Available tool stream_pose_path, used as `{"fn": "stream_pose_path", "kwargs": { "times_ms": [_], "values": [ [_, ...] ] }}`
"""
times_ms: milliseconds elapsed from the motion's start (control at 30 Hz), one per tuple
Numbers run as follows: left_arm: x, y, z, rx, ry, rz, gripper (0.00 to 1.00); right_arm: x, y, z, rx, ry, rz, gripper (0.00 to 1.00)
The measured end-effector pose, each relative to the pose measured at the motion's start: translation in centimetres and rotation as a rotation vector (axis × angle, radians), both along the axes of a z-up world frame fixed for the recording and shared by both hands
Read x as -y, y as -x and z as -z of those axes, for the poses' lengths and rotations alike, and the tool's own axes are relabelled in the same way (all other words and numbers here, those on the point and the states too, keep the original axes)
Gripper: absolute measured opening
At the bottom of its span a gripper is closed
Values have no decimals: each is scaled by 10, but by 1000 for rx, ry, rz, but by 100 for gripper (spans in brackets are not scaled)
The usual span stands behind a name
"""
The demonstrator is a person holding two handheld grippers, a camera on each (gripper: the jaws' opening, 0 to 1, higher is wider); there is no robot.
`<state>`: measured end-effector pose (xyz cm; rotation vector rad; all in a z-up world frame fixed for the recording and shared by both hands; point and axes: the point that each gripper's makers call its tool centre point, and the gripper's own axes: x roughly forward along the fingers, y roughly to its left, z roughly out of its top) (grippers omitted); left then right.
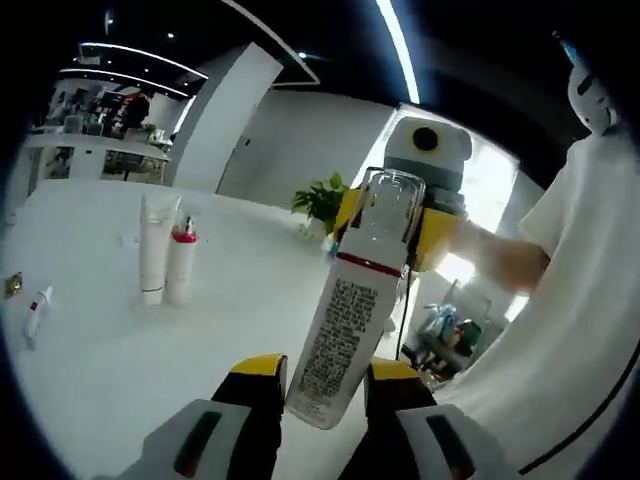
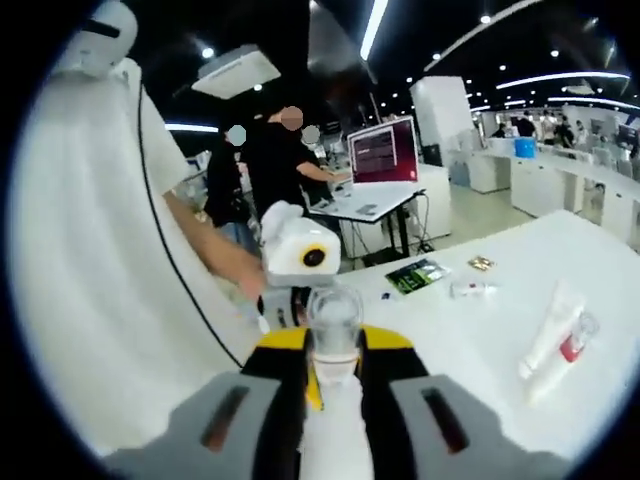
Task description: Arrange the skincare products in the storage area until every visible bottle or jar stands upright without overlapping.
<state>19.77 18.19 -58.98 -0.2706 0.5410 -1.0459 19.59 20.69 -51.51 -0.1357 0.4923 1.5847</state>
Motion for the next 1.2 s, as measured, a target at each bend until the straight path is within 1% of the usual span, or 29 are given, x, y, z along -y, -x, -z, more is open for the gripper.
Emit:
{"fn": "stream_pose_path", "kwargs": {
  "times_ms": [33,67,100,167,200,267,500,633,700,767,833,1000,1100,1133,1200],
  "values": [
    [-2,-3,4,-6,-7,-11,32,-1,-5,5,13,15,12,19],
    [-7,-8,14,-30,-51,-41,31,-1,-7,7,22,23,14,19],
    [-9,-10,17,-33,-72,-44,31,-2,-9,12,39,44,11,19],
    [-12,-14,23,-31,-103,-51,31,-5,-11,15,45,51,9,19],
    [-13,-14,23,-37,-108,-53,31,-7,-12,15,56,55,3,19],
    [-15,-14,23,-30,-120,-55,31,-8,-12,14,54,52,2,19],
    [-23,-14,25,-35,-134,-75,30,-12,-14,14,59,45,7,19],
    [-34,-16,33,-46,-169,-119,30,-12,-21,19,63,49,24,19],
    [-35,-17,34,-45,-170,-129,30,-12,-22,21,59,48,27,19],
    [-38,-19,37,-54,-174,-147,30,-13,-26,24,69,59,35,19],
    [-42,-23,41,-60,-195,-176,31,-13,-30,28,74,70,40,19],
    [-44,-32,47,-66,-215,-207,32,-12,-43,33,92,90,68,19],
    [-44,-35,48,-67,-226,-218,33,-12,-48,34,94,95,74,19],
    [-46,-39,49,-75,-233,-241,33,-12,-50,34,95,96,77,19],
    [-49,-42,49,-75,-239,-258,33,-12,-52,34,98,95,79,19]
  ]
}}
